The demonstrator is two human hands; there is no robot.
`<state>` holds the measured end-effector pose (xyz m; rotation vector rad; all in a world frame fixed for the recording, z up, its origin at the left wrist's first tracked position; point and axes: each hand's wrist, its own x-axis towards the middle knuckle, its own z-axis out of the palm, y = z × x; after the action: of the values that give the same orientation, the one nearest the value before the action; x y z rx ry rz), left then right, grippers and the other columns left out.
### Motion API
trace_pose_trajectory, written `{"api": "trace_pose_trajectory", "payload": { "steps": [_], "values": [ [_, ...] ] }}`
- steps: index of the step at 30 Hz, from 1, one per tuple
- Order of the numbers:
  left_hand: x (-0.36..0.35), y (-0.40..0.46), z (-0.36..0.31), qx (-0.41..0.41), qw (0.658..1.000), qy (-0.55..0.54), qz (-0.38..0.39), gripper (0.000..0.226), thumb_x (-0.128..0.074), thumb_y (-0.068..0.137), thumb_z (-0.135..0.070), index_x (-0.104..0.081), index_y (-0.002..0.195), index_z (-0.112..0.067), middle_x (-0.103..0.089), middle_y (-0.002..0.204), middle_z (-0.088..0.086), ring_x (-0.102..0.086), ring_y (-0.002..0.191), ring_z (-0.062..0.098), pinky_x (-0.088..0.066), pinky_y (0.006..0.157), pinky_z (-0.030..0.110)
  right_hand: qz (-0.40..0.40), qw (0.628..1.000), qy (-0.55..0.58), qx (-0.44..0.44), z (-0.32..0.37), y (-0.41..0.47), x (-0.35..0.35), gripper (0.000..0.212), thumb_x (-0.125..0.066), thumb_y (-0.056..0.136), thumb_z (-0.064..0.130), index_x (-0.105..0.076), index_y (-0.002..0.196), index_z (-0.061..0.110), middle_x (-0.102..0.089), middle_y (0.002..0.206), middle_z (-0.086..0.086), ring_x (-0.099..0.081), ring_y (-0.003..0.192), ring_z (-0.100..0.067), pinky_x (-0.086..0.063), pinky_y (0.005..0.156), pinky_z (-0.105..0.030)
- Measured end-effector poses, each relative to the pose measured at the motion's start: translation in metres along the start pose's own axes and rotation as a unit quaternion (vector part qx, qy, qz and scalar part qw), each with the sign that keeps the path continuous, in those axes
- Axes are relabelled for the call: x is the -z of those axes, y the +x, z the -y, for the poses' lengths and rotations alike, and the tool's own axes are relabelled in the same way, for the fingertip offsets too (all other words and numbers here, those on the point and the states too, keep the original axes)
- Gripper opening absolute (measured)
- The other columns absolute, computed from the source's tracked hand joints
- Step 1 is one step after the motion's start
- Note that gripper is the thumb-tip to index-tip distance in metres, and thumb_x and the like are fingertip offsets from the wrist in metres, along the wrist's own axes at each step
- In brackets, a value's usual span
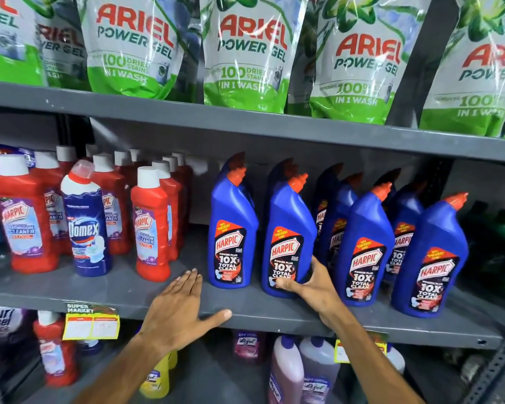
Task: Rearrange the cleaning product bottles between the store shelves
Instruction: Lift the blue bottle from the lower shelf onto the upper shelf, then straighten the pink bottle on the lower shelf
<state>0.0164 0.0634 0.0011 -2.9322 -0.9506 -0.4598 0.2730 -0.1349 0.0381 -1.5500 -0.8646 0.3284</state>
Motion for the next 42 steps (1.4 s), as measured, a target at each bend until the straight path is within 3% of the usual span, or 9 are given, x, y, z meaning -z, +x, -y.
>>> {"api": "trace_pose_trajectory", "payload": {
  "steps": [11, 17, 20, 24, 27, 30, 34, 39, 42],
  "values": [
    [0.006, -0.002, -0.002, 0.003, 0.999, -0.020, 0.027, 0.141, -0.001, 0.069, -0.109, -0.013, 0.167, -0.009, -0.013, 0.177, 0.009, -0.013, 0.163, 0.020, -0.010, 0.130, 0.034, 0.031, 0.999, 0.004, -0.020, 0.004, -0.003, 0.004, 0.080, -0.106, 0.061, 0.027, -0.064, 0.130, 0.026, -0.082, 0.117, 0.005, -0.078, 0.111, -0.016, -0.063, 0.083, -0.021],
    [0.017, -0.012, -0.009, 0.008, 0.999, -0.033, 0.022, 0.137, -0.001, 0.073, -0.106, -0.008, 0.167, -0.007, -0.005, 0.178, 0.010, -0.006, 0.164, 0.020, -0.009, 0.133, 0.036, -0.103, 0.990, -0.086, 0.052, 0.010, -0.029, -0.006, 0.108, -0.104, 0.061, 0.042, -0.047, 0.151, 0.025, -0.068, 0.132, 0.016, -0.065, 0.122, 0.002, -0.052, 0.100, -0.017],
    [0.007, -0.036, -0.021, -0.048, 0.993, -0.050, -0.095, 0.115, -0.024, 0.092, -0.090, -0.007, 0.167, -0.005, -0.002, 0.178, 0.012, 0.000, 0.164, 0.022, -0.004, 0.133, 0.035, -0.241, 0.951, -0.120, 0.154, -0.006, -0.074, -0.015, 0.071, -0.088, 0.079, 0.056, -0.057, 0.138, 0.032, -0.062, 0.129, 0.029, -0.061, 0.122, 0.006, -0.045, 0.100, -0.007],
    [-0.045, -0.089, -0.044, -0.196, 0.966, -0.069, -0.154, 0.095, -0.052, 0.102, -0.064, -0.017, 0.166, -0.003, -0.013, 0.177, 0.014, -0.015, 0.163, 0.031, -0.008, 0.134, 0.042, -0.273, 0.910, -0.191, 0.247, -0.063, -0.132, -0.028, 0.029, -0.077, 0.093, 0.031, -0.065, 0.119, 0.025, -0.056, 0.122, 0.030, -0.060, 0.110, -0.003, -0.047, 0.094, -0.020],
    [-0.094, -0.121, -0.051, -0.228, 0.966, -0.069, -0.102, 0.093, -0.054, 0.102, -0.061, -0.019, 0.165, -0.003, -0.014, 0.177, 0.014, -0.018, 0.163, 0.032, -0.008, 0.134, 0.041, -0.222, 0.939, -0.214, 0.156, -0.110, -0.166, -0.040, 0.032, -0.076, 0.094, 0.024, -0.061, 0.121, 0.030, -0.055, 0.116, 0.026, -0.062, 0.109, -0.011, -0.048, 0.096, -0.023],
    [-0.131, -0.137, -0.045, -0.185, 0.981, -0.062, -0.004, 0.097, -0.049, 0.101, -0.067, -0.020, 0.164, 0.001, -0.011, 0.177, 0.017, -0.014, 0.163, 0.032, -0.007, 0.133, 0.041, -0.189, 0.957, -0.215, 0.048, -0.143, -0.183, -0.045, 0.046, -0.079, 0.094, 0.023, -0.054, 0.131, 0.034, -0.055, 0.119, 0.010, -0.061, 0.110, -0.017, -0.041, 0.097, -0.011],
    [-0.186, -0.135, -0.026, -0.142, 0.987, -0.045, 0.069, 0.108, -0.055, 0.093, -0.073, -0.023, 0.162, 0.005, -0.015, 0.174, 0.022, -0.020, 0.161, 0.036, -0.009, 0.132, 0.042, -0.168, 0.967, -0.192, -0.020, -0.176, -0.186, -0.054, 0.059, -0.084, 0.091, 0.026, -0.051, 0.140, 0.029, -0.053, 0.124, 0.010, -0.056, 0.113, 0.002, -0.035, 0.096, 0.000],
    [-0.248, -0.116, -0.011, -0.095, 0.984, -0.048, 0.146, 0.116, -0.025, 0.090, -0.085, -0.009, 0.165, 0.002, 0.001, 0.175, 0.019, -0.003, 0.164, 0.033, -0.004, 0.134, 0.042, -0.201, 0.964, -0.149, -0.090, -0.213, -0.174, -0.070, 0.072, -0.090, 0.083, 0.027, -0.052, 0.143, 0.016, -0.059, 0.131, 0.002, -0.062, 0.116, -0.020, -0.051, 0.103, -0.030],
    [-0.279, -0.106, -0.008, -0.085, 0.983, -0.053, 0.152, 0.120, -0.023, 0.087, -0.088, -0.016, 0.164, 0.004, -0.009, 0.175, 0.022, -0.010, 0.163, 0.033, -0.010, 0.134, 0.044, -0.209, 0.961, -0.147, -0.110, -0.229, -0.167, -0.076, 0.072, -0.093, 0.081, 0.036, -0.054, 0.138, 0.016, -0.062, 0.128, -0.001, -0.066, 0.115, -0.027, -0.056, 0.102, -0.044]
  ]
}}
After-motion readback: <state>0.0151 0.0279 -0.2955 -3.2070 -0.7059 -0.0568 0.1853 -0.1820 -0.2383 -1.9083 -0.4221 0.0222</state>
